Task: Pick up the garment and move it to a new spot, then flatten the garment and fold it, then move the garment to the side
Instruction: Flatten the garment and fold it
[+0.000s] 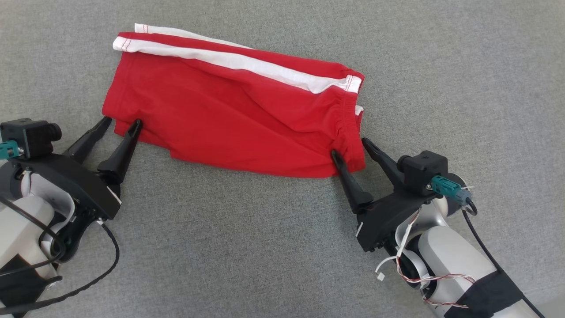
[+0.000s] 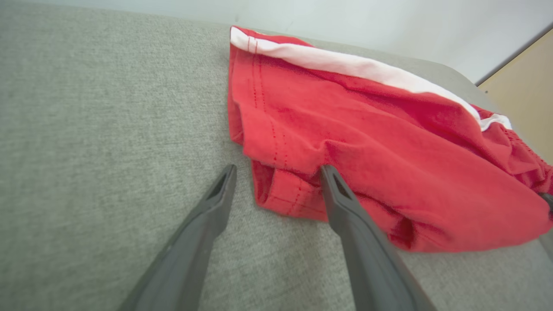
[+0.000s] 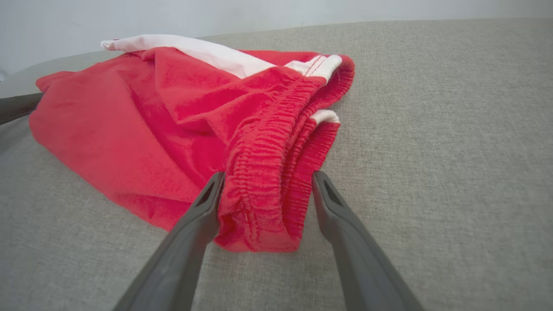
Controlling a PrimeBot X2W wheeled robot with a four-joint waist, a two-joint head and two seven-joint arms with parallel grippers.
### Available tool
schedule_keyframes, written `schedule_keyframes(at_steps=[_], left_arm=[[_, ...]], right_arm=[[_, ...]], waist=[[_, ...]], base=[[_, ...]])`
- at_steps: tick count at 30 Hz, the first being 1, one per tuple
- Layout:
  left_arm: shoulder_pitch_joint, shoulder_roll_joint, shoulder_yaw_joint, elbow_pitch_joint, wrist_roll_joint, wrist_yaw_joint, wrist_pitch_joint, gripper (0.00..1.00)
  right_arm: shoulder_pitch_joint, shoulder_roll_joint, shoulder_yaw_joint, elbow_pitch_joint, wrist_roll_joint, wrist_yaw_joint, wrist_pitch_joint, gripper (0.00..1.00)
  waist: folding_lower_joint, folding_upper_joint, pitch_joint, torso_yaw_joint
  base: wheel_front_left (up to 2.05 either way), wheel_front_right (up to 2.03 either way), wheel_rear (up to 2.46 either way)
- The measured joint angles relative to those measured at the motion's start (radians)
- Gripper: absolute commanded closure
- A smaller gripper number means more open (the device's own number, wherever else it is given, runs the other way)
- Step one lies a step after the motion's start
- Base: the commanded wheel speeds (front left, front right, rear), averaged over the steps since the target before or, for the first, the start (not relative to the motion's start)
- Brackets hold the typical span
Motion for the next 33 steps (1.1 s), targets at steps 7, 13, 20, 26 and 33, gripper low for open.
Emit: schedule_keyframes(at_steps=[7,13,20,26,33], left_arm=[[-0.008,-0.016,-0.007,0.022,0.0,0.0,-0.003,0.0],[-0.02,-0.035,-0.031,0.037,-0.011,0.0,-0.001,1.0],[-0.018,-0.059,-0.066,0.068,-0.03,0.0,-0.001,1.0],[0.026,-0.089,-0.081,0.099,-0.066,0.0,-0.011,1.0],[0.105,-0.132,-0.105,0.12,-0.103,0.0,-0.026,1.0]], right_arm=[[0.004,-0.012,0.005,0.003,-0.026,-0.014,0.022,0.0],[0.008,0.003,0.013,0.011,-0.024,-0.015,0.052,0.41],[-0.001,0.008,0.012,0.035,-0.015,-0.015,0.069,1.0],[0.009,-0.005,-0.016,0.072,0.017,-0.013,0.067,1.0],[0.083,-0.038,-0.046,0.125,0.083,0.033,0.06,1.0]], waist=[[-0.0001,0.0,0.001,0.004],[0.0001,0.0,-0.001,0.018],[0.0,0.0,-0.018,0.032],[0.0001,0.0001,-0.065,0.038],[0.0001,0.0001,-0.146,0.048]], base=[[0.0,0.0,0.0],[0.0,0.0,0.0],[0.0,0.0,0.0],[0.0,0.0,0.0],[0.0,0.0,0.0]])
